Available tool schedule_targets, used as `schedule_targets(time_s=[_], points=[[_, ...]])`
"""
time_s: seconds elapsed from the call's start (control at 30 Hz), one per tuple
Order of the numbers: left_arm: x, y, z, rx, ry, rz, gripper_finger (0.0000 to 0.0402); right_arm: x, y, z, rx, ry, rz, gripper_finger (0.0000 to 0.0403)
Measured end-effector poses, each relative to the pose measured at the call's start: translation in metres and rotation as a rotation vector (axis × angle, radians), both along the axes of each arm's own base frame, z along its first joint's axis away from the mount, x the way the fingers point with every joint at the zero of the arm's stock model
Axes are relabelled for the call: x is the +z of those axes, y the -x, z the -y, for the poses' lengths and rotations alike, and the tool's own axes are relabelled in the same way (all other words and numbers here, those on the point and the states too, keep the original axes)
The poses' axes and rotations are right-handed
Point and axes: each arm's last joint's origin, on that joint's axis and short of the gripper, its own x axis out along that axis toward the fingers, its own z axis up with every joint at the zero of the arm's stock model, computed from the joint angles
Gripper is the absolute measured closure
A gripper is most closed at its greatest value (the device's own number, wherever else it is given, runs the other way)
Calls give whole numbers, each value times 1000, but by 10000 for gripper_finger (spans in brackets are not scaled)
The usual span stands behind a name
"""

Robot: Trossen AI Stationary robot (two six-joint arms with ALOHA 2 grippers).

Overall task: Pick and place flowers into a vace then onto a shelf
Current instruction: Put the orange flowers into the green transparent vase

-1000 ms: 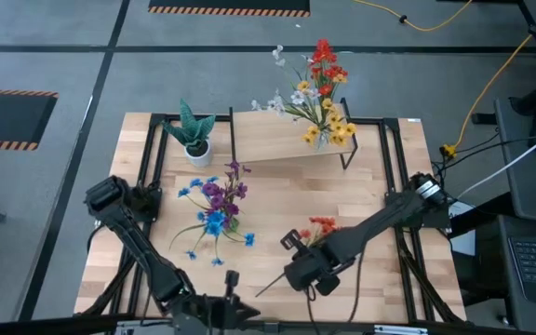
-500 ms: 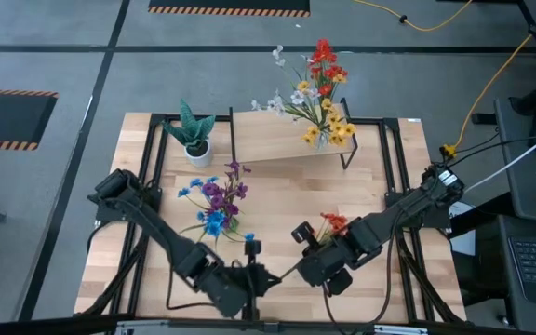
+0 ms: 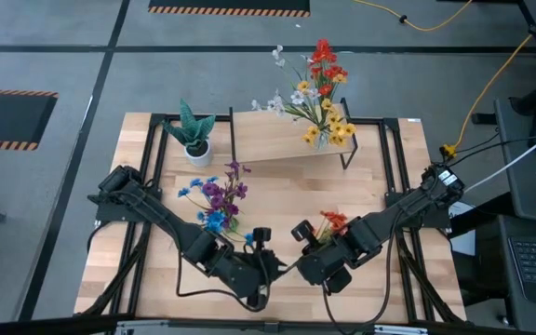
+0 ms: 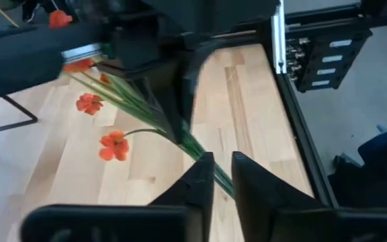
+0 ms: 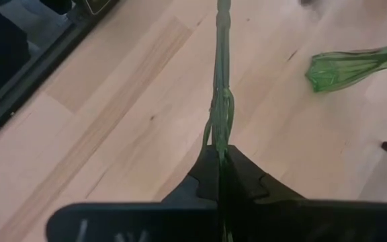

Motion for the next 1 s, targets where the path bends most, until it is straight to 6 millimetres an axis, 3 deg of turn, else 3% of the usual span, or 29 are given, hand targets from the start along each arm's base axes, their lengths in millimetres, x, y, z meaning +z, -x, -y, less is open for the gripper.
schedule_targets(time_s=[0.27,0.47,1.0], points=[[2,-4,-4,34,-17,36,275,0,0,0,-14,-2,-2,401],[4,-13,-17,74,90,40,232,0,-1,3,-30,67,33,401],[-7,-24,-55,137,86,-96,224,-1,-10,26,-91,159,35,401]])
